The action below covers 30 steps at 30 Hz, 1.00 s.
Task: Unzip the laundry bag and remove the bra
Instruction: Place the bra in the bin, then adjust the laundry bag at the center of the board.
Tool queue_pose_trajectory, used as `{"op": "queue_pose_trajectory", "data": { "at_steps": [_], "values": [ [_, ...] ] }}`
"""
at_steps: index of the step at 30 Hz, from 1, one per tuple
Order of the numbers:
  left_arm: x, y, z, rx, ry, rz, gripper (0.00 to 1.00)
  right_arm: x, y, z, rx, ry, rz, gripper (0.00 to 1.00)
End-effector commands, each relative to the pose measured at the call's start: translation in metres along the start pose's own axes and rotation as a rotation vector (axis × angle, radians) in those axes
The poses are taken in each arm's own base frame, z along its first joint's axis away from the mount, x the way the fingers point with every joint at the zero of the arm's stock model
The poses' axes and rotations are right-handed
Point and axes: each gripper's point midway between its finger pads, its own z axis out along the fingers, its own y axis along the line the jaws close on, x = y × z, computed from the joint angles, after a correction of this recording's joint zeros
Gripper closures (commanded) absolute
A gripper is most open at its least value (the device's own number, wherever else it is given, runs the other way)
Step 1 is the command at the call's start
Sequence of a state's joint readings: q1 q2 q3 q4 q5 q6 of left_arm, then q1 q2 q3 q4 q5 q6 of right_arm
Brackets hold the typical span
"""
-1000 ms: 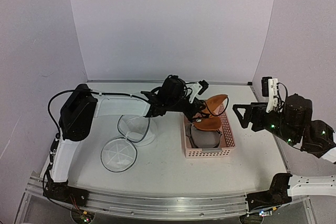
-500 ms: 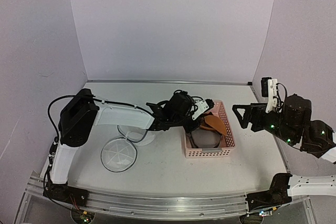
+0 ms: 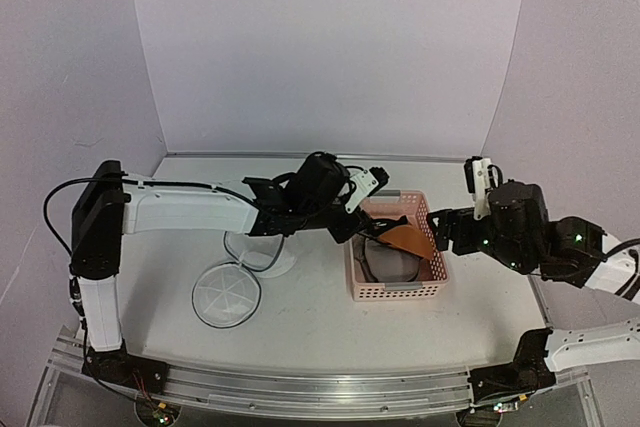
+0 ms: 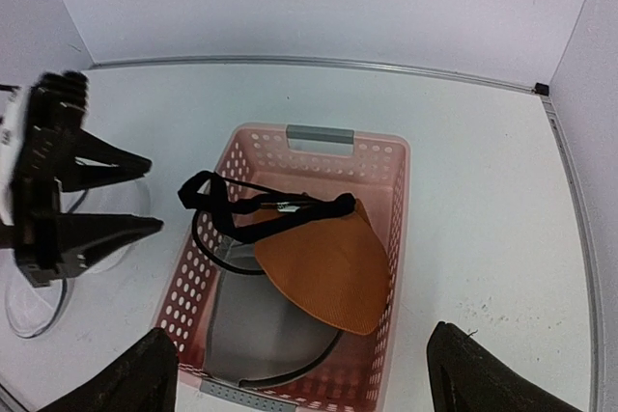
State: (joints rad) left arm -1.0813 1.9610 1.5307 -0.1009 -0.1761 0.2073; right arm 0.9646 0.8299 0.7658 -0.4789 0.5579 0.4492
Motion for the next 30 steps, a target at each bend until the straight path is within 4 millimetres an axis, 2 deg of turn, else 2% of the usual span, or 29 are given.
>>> {"op": "queue_pose_trajectory", "data": {
  "at_steps": [1,3,9,16,20,23,27,30],
  "values": [
    [-0.007,0.002,-0.033,0.023,0.023,-0.091,0.51,-0.017,0.006,0.008,0.044,-0.011,0.0,0.1],
    [0.002,0.007,-0.039,-0.002,0.068,-0.124,0.51,-0.016,0.008,0.014,0.053,0.006,-0.014,0.1],
    [0.011,0.017,-0.065,-0.041,0.099,-0.232,0.51,-0.007,0.021,0.04,0.021,0.099,-0.041,0.17],
    [0.02,0.048,-0.101,-0.132,0.116,-0.376,0.5,-0.005,0.058,0.074,-0.099,0.189,-0.055,0.34],
    [0.035,0.071,-0.12,-0.165,0.118,-0.487,0.49,-0.01,0.082,0.087,-0.179,0.209,-0.048,0.47],
    [0.049,0.094,-0.137,-0.179,0.114,-0.6,0.49,-0.017,0.1,0.092,-0.246,0.208,-0.036,0.48],
    [0.074,0.121,-0.163,-0.26,0.107,-0.729,0.44,-0.021,0.135,0.096,-0.39,0.222,-0.036,0.33],
    [0.09,0.13,-0.184,-0.324,0.089,-0.811,0.37,-0.021,0.151,0.105,-0.413,0.235,-0.052,0.29]
  ]
}}
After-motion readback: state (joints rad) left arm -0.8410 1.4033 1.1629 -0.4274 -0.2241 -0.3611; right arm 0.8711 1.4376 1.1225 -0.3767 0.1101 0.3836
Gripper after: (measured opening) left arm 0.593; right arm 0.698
